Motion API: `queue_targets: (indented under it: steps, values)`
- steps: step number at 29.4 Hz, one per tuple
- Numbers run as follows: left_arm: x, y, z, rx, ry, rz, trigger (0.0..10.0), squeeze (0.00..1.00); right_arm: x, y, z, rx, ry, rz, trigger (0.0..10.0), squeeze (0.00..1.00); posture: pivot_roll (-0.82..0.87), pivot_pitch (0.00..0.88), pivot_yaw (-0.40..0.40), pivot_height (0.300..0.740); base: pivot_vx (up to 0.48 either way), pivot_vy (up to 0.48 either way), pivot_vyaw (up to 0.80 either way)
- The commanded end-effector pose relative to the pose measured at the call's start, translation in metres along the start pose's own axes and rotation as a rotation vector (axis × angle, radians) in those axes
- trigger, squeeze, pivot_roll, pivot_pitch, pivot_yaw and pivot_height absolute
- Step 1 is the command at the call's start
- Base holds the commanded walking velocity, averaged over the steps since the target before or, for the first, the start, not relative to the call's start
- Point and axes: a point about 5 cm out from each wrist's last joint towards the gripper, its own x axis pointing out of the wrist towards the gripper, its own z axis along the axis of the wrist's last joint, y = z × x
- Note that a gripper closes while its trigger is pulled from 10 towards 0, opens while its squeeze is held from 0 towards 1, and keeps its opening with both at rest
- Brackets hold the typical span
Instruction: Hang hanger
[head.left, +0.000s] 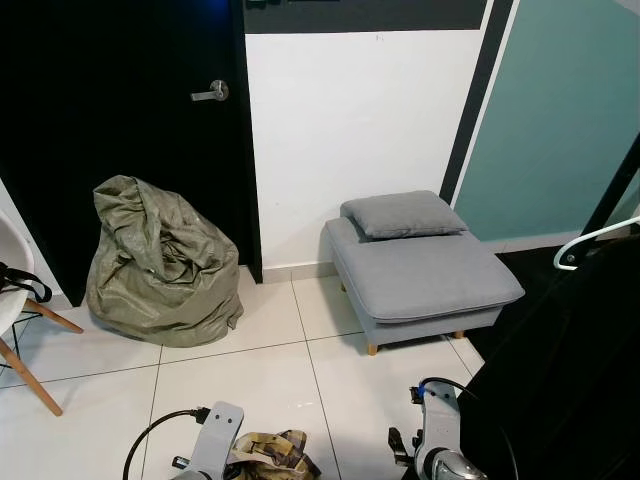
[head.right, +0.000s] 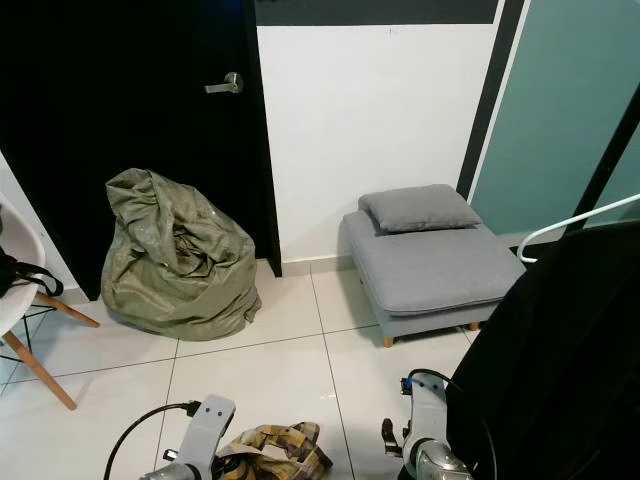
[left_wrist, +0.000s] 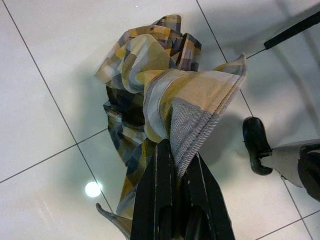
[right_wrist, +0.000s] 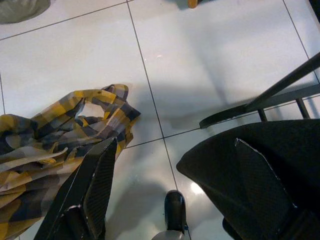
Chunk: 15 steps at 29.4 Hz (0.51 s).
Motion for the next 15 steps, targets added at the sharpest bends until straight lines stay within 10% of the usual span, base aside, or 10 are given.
queue_targets:
  steps: [1,15]
  values:
    - [0.0002,-0.0004,0.0005,-0.025,-0.005,-0.006,10.0,0.00,-0.0003,-0.0013,-0.0002,-0.005,-0.006,-0.002,10.0,0.00,0.05,0.088,0.022,0.740,0.000,0.000,0.00]
    - [-0.0004,0.0006,0.0043,-0.070,-0.035,-0.022,10.0,0.00,-0.0005,0.0082,-0.0031,0.016,0.026,0.101,10.0,0.00,0.06,0.099,0.017,0.740,0.000,0.000,0.00]
